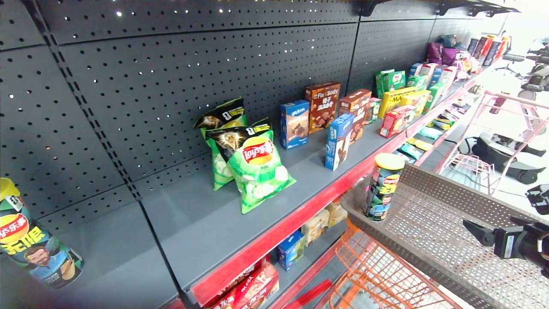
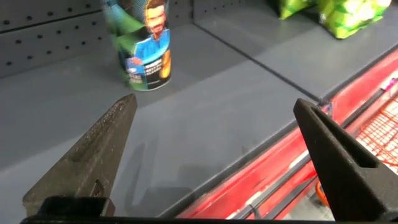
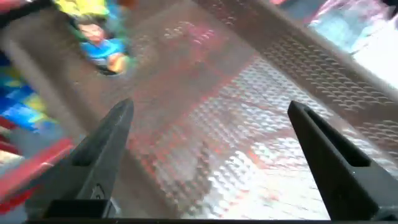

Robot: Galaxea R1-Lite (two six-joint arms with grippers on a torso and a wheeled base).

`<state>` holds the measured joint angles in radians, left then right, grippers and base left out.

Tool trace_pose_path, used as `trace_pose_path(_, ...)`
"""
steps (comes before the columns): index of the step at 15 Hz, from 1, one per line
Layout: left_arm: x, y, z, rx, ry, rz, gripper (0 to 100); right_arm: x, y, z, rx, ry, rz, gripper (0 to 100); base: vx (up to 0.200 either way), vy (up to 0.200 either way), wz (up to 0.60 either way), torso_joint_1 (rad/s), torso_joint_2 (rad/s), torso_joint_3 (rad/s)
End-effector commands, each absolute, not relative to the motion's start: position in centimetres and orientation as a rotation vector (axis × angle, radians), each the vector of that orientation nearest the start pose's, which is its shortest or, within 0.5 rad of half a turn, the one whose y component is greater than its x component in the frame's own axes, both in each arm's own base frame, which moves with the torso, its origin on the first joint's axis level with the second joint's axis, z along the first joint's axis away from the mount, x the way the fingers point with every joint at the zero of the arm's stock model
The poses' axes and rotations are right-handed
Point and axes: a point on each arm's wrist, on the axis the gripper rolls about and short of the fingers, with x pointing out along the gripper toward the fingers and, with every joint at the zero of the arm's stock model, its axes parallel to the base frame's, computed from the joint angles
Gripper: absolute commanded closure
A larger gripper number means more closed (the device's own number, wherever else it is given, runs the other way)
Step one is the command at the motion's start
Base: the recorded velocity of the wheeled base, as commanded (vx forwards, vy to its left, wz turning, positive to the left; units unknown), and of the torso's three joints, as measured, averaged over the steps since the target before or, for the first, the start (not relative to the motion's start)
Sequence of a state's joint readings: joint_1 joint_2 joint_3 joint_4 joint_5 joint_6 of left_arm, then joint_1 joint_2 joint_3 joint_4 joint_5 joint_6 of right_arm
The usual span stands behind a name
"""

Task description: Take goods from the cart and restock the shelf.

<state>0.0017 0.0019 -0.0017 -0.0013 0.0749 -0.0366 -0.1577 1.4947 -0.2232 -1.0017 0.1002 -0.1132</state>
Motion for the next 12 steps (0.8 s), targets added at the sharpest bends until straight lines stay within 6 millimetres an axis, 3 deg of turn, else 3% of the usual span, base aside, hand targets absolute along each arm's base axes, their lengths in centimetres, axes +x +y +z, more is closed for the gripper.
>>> trace_pose_path(1,-2.3,0.2,7.6,-0.037,-0.001,0.077,0,20.4,-2.5,12.9,-0.055,0.257,-0.019,0,0.0,0.0,0.0,0.0,0.0,0.0)
trace_pose_path(4,-2.3,0.2,7.6,-0.037,-0.001,0.077,0,23.9,-1.5,13.0,0.034,0.249,0.059,0,0.0,0.0,0.0,0.0,0.0,0.0)
trace_pose_path(9,-2.3,0.2,7.6,-0.037,-0.001,0.077,0,26.4,-1.3,11.3,0.061,0.299,0.201,0,0.0,0.0,0.0,0.0,0.0,0.0)
trace_pose_path(12,-2.3,0.2,7.6,-0.037,-0.001,0.077,0,29.2,-1.3,10.3,0.049,0.274,0.215,0,0.0,0.0,0.0,0.0,0.0,0.0)
